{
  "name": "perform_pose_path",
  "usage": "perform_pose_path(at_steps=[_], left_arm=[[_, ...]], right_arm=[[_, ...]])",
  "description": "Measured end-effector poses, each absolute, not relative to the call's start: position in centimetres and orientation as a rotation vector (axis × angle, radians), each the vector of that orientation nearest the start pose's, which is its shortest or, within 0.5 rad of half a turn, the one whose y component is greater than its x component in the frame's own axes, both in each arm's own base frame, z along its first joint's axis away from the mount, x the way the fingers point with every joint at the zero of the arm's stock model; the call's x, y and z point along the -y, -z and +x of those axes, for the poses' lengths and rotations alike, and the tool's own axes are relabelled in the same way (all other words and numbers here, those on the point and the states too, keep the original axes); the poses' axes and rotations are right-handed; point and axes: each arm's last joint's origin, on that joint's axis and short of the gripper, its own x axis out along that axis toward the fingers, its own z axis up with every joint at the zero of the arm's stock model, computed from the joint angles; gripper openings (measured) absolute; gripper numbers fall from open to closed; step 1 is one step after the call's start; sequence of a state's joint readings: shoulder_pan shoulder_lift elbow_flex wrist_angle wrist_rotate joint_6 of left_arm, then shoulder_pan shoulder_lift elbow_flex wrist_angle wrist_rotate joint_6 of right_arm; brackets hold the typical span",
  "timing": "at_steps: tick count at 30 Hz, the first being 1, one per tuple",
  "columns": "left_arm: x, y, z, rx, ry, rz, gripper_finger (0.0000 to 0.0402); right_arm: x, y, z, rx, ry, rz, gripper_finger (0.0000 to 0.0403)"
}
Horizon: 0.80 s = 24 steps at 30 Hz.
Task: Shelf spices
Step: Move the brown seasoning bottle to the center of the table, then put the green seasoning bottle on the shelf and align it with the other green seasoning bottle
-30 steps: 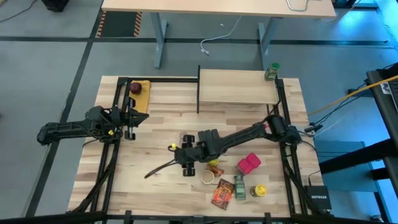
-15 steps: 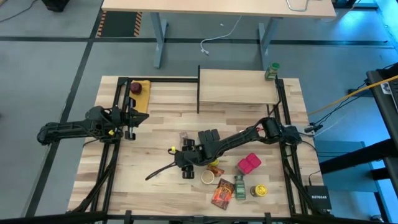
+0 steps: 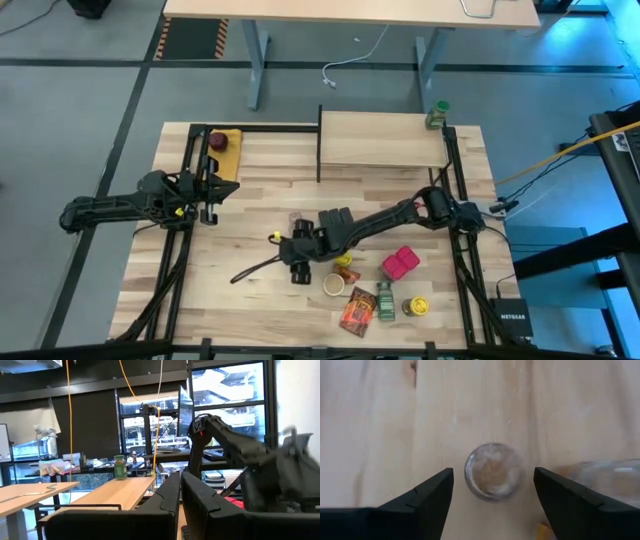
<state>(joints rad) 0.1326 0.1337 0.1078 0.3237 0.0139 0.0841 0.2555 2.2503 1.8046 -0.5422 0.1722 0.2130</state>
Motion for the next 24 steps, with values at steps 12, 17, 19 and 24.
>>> perform_pose_path(at_steps=[12,17,19,24], left_arm=[[-1.2,-22.1,9.6,0.289,-0.137,0.151,0.001],[-1.2,-22.1,9.6,0.29,-0.138,0.156,0.001],[-1.2,-22.1,9.6,0.29,-0.138,0.156,0.001],[-1.2,-22.1,9.6,0.292,-0.138,0.156,0.001]], right_arm=[[-16.7,-30.9,40.3,-1.006,0.102,0.025,0.0285],[-21.5,-33.5,34.6,-1.036,0.132,0.104,0.0285],[-23.3,-34.1,32.3,-1.021,0.191,0.124,0.0285],[-26.7,-33.0,27.4,-1.029,0.39,0.21,0.0285]])
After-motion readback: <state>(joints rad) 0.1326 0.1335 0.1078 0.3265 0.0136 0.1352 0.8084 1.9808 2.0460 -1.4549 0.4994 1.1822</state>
